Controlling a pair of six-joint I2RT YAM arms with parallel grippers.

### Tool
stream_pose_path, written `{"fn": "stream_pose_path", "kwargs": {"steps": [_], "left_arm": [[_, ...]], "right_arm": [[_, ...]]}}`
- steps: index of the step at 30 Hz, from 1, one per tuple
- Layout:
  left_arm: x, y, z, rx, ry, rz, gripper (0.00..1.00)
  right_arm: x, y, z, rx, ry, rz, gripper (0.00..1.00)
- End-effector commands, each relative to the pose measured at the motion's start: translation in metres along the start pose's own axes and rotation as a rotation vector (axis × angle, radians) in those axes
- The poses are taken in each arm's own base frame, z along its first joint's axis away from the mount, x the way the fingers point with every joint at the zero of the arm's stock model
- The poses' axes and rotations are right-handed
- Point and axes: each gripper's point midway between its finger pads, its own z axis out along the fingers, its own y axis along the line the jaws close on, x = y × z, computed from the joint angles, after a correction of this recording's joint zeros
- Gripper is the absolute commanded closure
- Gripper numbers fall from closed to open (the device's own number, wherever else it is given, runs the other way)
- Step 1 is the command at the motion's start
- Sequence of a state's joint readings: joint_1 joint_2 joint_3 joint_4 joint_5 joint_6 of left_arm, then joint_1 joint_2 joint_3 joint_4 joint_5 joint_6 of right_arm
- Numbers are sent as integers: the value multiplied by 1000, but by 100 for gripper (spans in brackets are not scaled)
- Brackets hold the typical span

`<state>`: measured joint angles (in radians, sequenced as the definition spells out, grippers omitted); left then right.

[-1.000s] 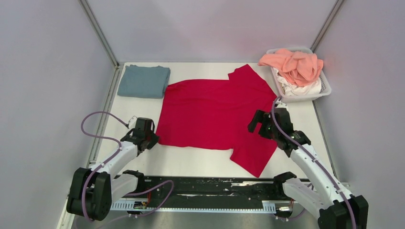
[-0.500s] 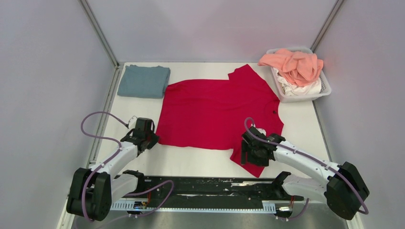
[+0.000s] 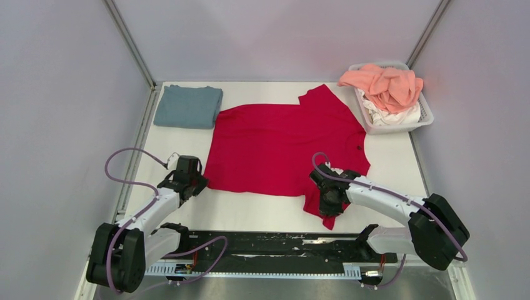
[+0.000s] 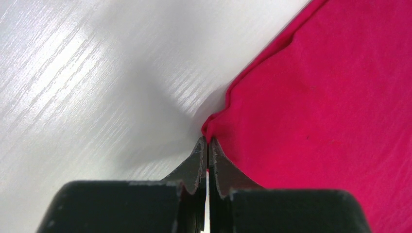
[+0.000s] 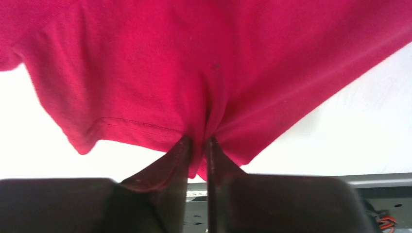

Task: Fold and stack the t-shirts
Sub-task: Grab the side of the flattened tshirt closest away from the robot with both arms

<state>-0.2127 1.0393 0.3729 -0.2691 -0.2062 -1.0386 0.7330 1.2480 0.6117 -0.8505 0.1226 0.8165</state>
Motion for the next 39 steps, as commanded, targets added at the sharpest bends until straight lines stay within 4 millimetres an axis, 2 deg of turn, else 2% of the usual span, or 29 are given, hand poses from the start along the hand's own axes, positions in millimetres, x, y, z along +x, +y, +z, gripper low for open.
{"fn": "stream_pose_path", "kwargs": {"steps": [1,6,8,11,14,17,21,25,28,32,35,39], "left_arm": [[-6,5,-3,-22,-31,-38,100],[6,24,-19,-65,2,-89,100],[11,33,-25,-78,6,-118,100],[17,44,-36,-80,10,-160,100],[21,45,-46,-46,22,-168,100],[29,49,-55,-24,48,-182,100],[39,44,-67,35,100,-186,100],[35,47,-72,47,68,-179,100],[22,26,-71,126,30,-186,100],[2,-2,-68,187,-13,-186,100],[-12,-21,-62,212,-42,-185,100],[-44,-51,-61,201,-104,-167,100]], "right_arm": [[8,-9,5,38,12,11,90],[21,-21,-33,32,46,8,97],[30,-26,-42,37,85,0,97],[48,-21,-53,-23,170,-33,98],[63,-19,-60,-42,242,-80,98],[69,-19,-63,-51,265,-88,98],[69,-17,-75,-79,258,-75,99],[67,-18,-73,-77,241,-59,99],[43,-15,-72,-56,148,-55,98],[-19,-11,-85,9,-89,-47,100],[-61,0,-90,-37,-213,-5,100],[-108,-1,-94,-101,-315,60,100]]}}
